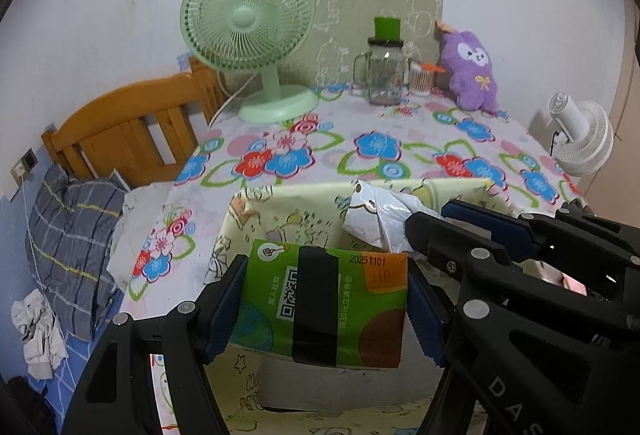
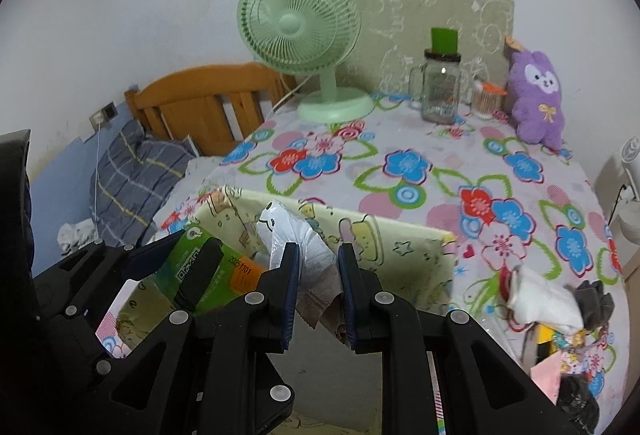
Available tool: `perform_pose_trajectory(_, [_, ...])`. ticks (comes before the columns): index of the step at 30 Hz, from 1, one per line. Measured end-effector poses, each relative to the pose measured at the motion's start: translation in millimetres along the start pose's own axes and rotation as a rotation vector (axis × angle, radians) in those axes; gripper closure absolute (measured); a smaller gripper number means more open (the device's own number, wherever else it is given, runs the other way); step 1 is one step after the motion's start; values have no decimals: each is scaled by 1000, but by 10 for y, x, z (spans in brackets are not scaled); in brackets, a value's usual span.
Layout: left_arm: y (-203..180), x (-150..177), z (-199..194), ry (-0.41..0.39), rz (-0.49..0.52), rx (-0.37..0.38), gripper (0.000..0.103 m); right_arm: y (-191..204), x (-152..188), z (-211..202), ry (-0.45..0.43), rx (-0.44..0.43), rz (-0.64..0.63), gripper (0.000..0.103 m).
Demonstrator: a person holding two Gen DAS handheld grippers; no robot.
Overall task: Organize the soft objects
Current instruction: 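Carry the tissue pack in the left tool and the white bag in the right tool toward the fabric box, then lower both items into the fabric box and open both tools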
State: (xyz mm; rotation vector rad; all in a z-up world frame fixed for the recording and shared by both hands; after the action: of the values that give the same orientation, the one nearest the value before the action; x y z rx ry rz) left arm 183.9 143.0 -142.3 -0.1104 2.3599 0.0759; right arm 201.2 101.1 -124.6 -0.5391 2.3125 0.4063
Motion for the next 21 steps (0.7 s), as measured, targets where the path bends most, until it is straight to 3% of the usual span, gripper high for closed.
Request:
perform_pose_trajectory(10, [2, 117, 167, 67, -4, 19, 15, -40, 146, 277, 100, 8, -7, 79])
perform_pose_trajectory(13, [-22, 129, 168, 69, -1, 28, 12, -55, 166, 292, 124, 12, -6, 72])
perform_pose_trajectory(14, [-29, 130, 165, 69, -2, 32, 11, -62, 169, 294, 127, 16, -5, 66])
perform_pose_trajectory(17, [-45, 123, 139, 68, -19, 57, 7, -99, 174, 309, 137, 26, 18, 32])
perform_pose_trajectory(21, [-43, 110, 115, 69, -24, 45, 4, -102, 132, 272, 115, 43, 6, 22])
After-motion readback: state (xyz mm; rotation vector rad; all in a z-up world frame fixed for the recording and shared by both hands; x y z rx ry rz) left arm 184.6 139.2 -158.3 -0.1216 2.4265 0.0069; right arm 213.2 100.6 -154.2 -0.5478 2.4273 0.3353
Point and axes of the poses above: each gripper's, at about its wrist camera, not at the fingertips, and z roughly the way its jaws point, y to its left, x to its underside, the point moved 9 cm from there along z, roughly the way its jaws point, and after that the axes turned 3 degrees about -z, right-handed, at the moved point
